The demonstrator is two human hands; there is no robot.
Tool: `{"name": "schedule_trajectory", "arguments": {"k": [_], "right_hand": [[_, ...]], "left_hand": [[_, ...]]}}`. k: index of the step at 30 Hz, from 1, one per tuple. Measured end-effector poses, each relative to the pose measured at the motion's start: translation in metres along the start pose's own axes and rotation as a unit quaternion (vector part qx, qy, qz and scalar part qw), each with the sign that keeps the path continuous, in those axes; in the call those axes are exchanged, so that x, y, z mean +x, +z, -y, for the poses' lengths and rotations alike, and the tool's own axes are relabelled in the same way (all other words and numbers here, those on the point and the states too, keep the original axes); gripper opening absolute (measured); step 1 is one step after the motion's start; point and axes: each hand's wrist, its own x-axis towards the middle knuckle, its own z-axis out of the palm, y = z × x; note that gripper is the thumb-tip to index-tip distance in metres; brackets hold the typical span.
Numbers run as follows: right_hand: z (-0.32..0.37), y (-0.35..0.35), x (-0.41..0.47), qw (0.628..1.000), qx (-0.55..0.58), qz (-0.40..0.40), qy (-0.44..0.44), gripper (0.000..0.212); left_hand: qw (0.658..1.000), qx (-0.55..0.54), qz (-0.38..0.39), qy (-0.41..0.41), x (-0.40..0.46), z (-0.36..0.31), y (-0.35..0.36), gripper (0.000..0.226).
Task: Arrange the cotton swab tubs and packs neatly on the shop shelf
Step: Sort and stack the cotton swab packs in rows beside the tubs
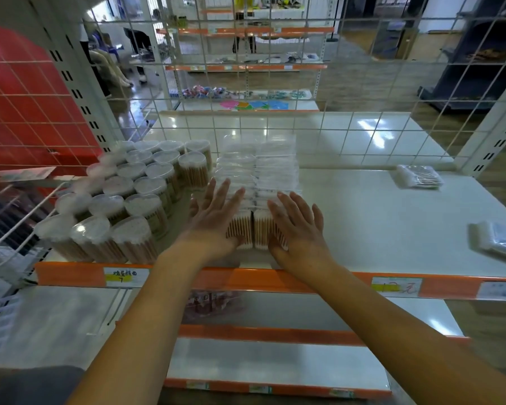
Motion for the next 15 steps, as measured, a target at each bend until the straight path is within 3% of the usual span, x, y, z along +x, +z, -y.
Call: {"name": "schedule_trajectory", "arguments": {"k": [15], "right_hand": [[-0.028, -0.014, -0.006, 0.987, 0.001, -0.161, 0.013, 0.051]], "left_hand": [[0.998, 0.034, -0.017, 0.053, 0.009, -0.07, -0.006, 0.075]]}}
